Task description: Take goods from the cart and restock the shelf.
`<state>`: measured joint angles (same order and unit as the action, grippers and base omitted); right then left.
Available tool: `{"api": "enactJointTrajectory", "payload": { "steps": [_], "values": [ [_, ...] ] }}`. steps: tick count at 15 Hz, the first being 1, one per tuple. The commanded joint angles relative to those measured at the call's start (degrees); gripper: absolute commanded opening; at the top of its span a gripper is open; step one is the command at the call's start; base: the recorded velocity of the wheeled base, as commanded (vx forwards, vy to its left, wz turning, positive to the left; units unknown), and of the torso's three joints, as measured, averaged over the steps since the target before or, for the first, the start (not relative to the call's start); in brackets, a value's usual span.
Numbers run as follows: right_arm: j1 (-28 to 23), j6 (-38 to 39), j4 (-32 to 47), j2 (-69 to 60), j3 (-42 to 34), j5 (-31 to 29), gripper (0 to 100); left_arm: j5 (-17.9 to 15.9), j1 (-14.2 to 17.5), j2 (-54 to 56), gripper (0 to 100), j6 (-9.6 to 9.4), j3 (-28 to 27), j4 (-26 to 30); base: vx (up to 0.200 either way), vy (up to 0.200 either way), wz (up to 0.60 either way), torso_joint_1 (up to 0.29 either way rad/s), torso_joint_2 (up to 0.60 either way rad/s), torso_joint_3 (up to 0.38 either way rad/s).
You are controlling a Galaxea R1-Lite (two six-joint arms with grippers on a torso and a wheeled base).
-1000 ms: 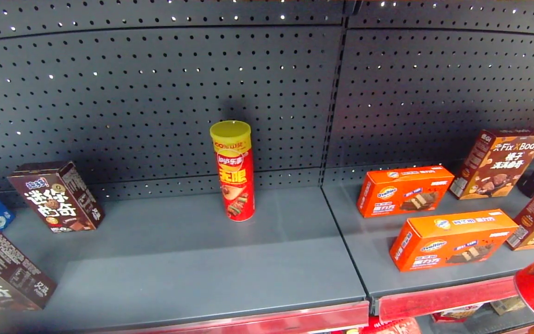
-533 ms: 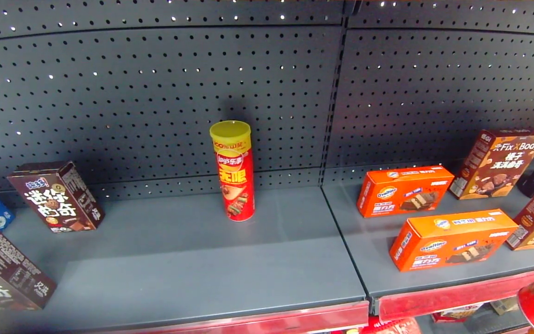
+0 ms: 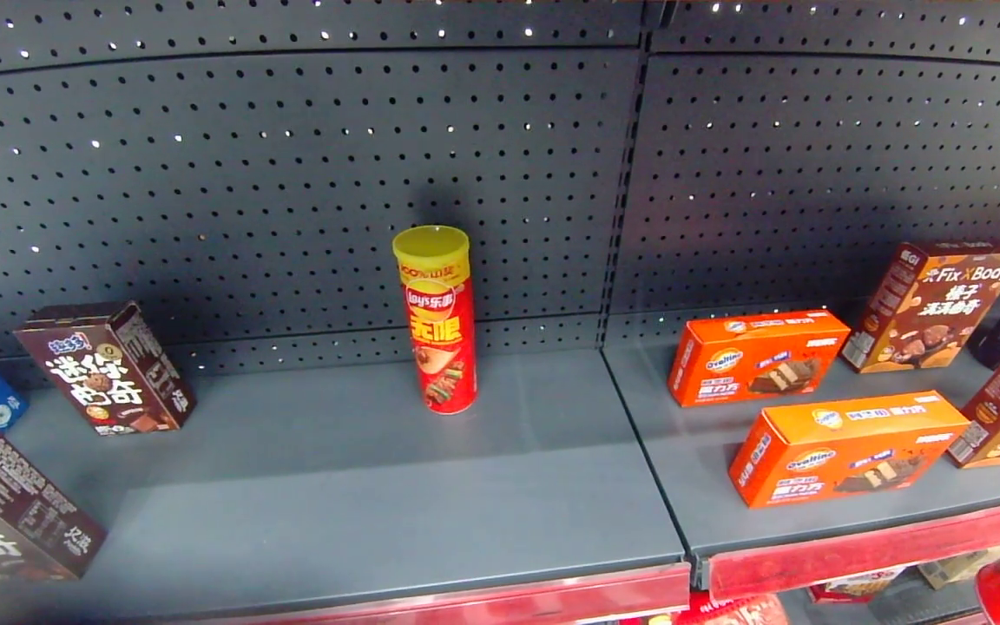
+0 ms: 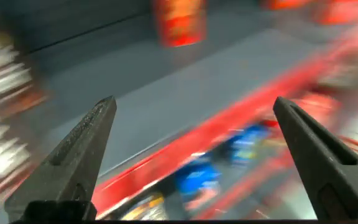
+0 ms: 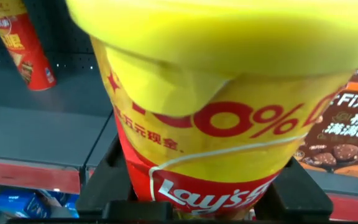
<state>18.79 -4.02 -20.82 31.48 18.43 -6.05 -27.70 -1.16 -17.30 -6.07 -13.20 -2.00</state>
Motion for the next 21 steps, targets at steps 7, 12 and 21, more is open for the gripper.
{"api": "enactJointTrajectory", "payload": {
  "steps": [7, 12, 21],
  "values": [
    [0.0, 0.0, 0.0, 2.9, 1.7, 0.0, 0, -7.2, -3.1, -25.7, 100, 5.02, -10.5, -4.5, 0.000, 0.000, 0.00, 0.000, 0.00, 0.000],
    [0.3, 0.0, -0.1, 3.7, 2.0, 0.1, 0, -7.1, -3.5, -40.2, 100, 7.30, -10.2, -19.2, 0.000, 0.000, 0.00, 0.000, 0.00, 0.000],
    [0.4, -1.2, -0.1, 4.9, 3.5, 0.0, 0, -10.5, -5.3, -54.1, 100, 7.39, -13.0, -29.6, 0.000, 0.000, 0.00, 0.000, 0.00, 0.000]
  ]
}}
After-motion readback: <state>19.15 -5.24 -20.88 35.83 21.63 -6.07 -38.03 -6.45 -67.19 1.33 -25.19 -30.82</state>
